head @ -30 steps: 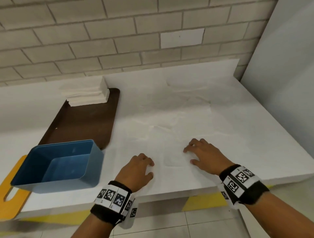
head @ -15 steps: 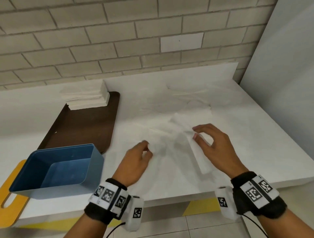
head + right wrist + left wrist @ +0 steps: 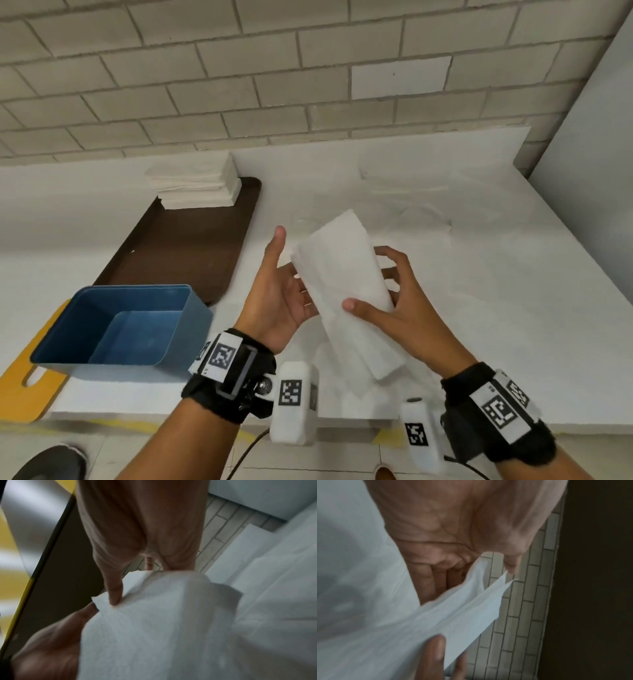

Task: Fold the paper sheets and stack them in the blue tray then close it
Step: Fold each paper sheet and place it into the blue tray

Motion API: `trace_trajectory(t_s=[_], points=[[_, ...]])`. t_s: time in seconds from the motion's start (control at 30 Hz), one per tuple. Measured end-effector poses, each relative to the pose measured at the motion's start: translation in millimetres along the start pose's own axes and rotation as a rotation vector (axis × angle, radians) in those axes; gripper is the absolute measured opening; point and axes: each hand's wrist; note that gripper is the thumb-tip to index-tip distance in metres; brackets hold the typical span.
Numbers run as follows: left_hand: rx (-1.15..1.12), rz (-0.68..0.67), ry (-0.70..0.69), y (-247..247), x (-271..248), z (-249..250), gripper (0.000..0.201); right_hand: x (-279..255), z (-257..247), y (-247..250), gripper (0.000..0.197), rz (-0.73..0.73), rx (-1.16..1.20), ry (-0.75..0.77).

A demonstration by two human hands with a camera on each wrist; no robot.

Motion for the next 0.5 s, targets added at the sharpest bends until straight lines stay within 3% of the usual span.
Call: trace_trajectory(t_s=[0.07,0.17,0.27,0.37,0.5], points=[[-0.111,0.029,-0.003,-7.5,0.0,-8.5,0.084,7.7,3.6,-0.7,0.070,-0.016,0.022,-0.055],[-0.129,0.058,-0.093,-21.6,-1.5,-25.2,0.050,15.8,12.0,-4.4,0.061,-0.059,0.016,-0.052],[-0.020,0.188,-0.220,-32.6,4.9,-40.5,0.030,24.2,16.2,-6.2,0.053,-0.086,-0.059,-0.005],[-0.023,0.247,-0.306,-37.7,7.2,-42.9,0.025,26.4,15.9,-8.8,0.047,-0.156,-0.033,0.004],[-0.117,0.289,-0.419,-34.3,10.5,-35.1,0.030,30.5,15.3,-12.2,0.024,-0.224,0.091,-0.027]])
Point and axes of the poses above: each hand's wrist, its own x-axis towards the middle knuckle, its own y-axis out of the back of the hand, z = x × y, and after that the axes turned 14 degrees about z, right-handed
